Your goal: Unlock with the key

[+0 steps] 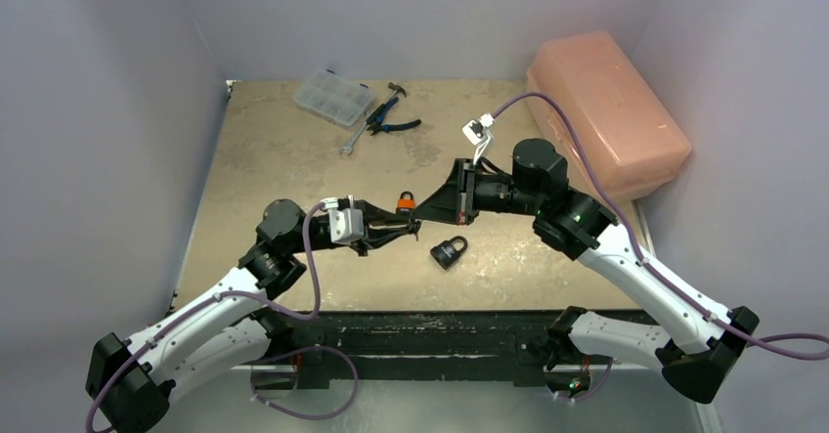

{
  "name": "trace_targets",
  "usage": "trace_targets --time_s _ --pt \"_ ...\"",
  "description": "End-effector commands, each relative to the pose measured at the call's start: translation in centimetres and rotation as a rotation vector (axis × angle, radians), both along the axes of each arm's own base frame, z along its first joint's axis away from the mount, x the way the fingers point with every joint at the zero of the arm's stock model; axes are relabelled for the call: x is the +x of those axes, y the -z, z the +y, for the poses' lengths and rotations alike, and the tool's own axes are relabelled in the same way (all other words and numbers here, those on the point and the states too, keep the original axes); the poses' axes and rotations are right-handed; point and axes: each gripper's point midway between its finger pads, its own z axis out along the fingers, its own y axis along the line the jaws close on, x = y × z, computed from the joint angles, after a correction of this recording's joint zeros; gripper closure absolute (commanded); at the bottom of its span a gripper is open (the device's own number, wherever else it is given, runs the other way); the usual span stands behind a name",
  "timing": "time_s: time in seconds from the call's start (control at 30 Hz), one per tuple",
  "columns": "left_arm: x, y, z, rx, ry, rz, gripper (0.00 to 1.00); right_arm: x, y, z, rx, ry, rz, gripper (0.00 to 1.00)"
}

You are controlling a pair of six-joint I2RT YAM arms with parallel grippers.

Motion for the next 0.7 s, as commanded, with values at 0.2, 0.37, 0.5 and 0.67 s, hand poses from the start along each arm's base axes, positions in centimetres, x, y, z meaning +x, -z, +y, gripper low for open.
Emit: trace_targets --time_s 0.2,0.37,0.5,0.67 --pt "0.2 -0.9 0.3 -0.026 -0.028 -0.06 1.0 -0.1 -0.9 0.0 0.027 -0.014 -0.036 1.0" --pt "2.1 -0.8 1.3 0.057 -0.146 -0.146 1.0 1.1 -0.2 -1.6 -0.081 0.074 -0.107 0.5" --pt "3.2 -0.6 1.8 0.151 -0.192 -0.221 1.0 2.1 0.0 -3.0 -0.155 0.15 -0.168 0.31" --pt "3.6 0.6 1.4 0.248 -0.184 -0.226 1.0 3.1 0.2 -4.0 -0.223 0.183 -0.274 0.26"
